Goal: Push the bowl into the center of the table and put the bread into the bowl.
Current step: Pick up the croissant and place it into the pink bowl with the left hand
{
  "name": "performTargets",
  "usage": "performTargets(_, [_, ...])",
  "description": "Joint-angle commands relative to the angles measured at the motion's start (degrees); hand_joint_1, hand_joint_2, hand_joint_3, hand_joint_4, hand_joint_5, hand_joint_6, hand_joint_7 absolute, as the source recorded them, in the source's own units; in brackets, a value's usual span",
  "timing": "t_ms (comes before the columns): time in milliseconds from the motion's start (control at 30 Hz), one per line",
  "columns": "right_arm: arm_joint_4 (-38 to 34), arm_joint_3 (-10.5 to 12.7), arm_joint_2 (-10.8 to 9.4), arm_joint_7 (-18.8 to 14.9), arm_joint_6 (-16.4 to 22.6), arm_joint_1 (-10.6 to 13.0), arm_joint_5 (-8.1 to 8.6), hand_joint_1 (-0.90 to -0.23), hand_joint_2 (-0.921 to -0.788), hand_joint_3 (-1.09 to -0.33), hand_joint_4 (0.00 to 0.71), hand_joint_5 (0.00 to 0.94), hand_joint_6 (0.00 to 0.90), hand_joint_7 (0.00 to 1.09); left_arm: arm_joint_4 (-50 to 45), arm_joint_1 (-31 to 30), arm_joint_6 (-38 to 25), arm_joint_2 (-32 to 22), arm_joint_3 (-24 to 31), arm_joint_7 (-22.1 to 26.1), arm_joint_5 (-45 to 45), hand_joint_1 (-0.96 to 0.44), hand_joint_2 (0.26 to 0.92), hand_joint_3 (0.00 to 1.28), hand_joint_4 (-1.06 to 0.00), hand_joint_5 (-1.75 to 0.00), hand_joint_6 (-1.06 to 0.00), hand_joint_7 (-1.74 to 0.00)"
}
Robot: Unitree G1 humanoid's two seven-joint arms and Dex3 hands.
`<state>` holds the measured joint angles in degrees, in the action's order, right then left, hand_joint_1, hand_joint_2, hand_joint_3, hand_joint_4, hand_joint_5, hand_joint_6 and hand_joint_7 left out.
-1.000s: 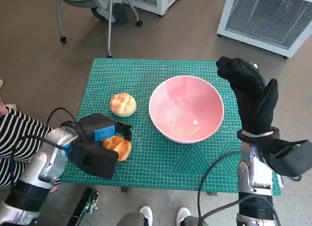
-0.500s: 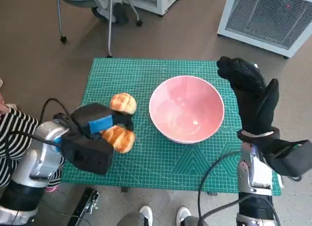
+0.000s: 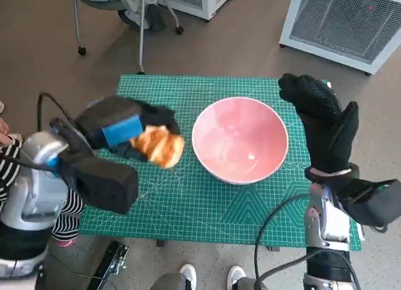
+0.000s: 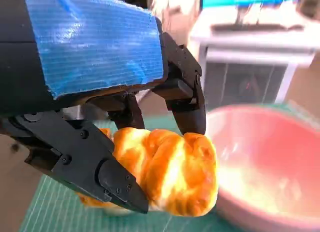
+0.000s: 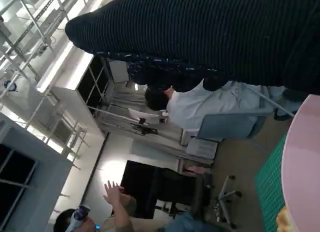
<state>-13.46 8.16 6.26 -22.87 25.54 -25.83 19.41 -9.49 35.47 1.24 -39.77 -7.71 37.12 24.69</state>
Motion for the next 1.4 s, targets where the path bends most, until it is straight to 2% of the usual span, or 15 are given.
performTargets(33, [-0.83,0.16,-0.31,-0.4,-0.8,0.77,0.59,-0.688,-0.921,-0.667,0.173,0.0,0.102,0.38,-0.79,1.89,-0.62,0.72,0.09,-0.36,-0.49,0.0,0.901,0.0,-0.86,-0.94,-0.67,-1.16])
performTargets(133, [-0.84,0.11,-0.27,-0.38,-0.78,0.78,0.66,-0.688,-0.921,-0.667,0.173,0.0,0.102,0.38,-0.79,1.93,-0.69,0.78,0.1,-0.31,-0.45,0.0,0.901,0.0,-0.86,-0.94,-0.67,-1.16])
performTargets(233, [-0.26,0.22,-0.18,-0.01,-0.62,1.48,0.46,-0.688,-0.921,-0.667,0.173,0.0,0.102,0.38,0.93,10.24,-2.59,5.73,-3.21,-0.49,0.56,0.0,0.897,0.0,-0.87,-0.95,-0.68,-1.13])
performTargets(567, [0.28,0.76,-0.01,0.34,-0.27,2.35,0.32,-0.695,-0.921,-0.664,0.174,0.001,0.101,0.38,10.73,20.66,-2.27,12.16,-9.87,0.2,2.9,0.0,0.88,0.0,-0.88,-1.04,-0.76,-0.95])
performTargets(700, [0.91,1.03,0.15,0.62,-0.16,3.02,0.03,-0.7,-0.921,-0.663,0.174,0.001,0.097,0.38,17.2,23.56,0.83,14.67,-11.48,-0.48,1.94,0.0,0.892,0.01,-0.79,-1.03,-0.77,-1.04])
performTargets(867, [1.88,1.3,0.35,1.04,-0.04,3.84,-0.18,-0.705,-0.921,-0.664,0.173,0.0,0.083,0.37,26.77,27.61,3.44,18.35,-13.14,-0.48,1.16,0.0,0.894,0.01,-0.84,-0.95,-0.71,-1.13])
performTargets(1100, [2.84,1.75,0.54,1.78,0.48,4.84,-0.68,-0.71,-0.921,-0.669,0.149,0.0,0.071,0.37,39.66,32.99,4.77,23.63,-16.87,-3.26,4.73,0.0,0.896,0.01,-0.83,-0.89,-0.72,-1.19])
performTargets(1233, [3.32,1.87,0.53,2.36,0.93,5.26,-1.14,-0.708,-0.921,-0.68,0.14,0.0,0.067,0.37,46.53,35.75,4.06,26.7,-18.79,-4.3,6.43,0.0,0.903,0.01,-0.78,-0.95,-0.74,-1.17])
performTargets(1400, [3.6,2.11,0.38,2.98,1.63,5.66,-1.69,-0.703,-0.921,-0.69,0.142,0.002,0.064,0.37,54.84,38.41,4.04,29.86,-20.61,-5.77,8.03,0.0,0.916,0.02,-0.72,-1.06,-0.72,-1.14])
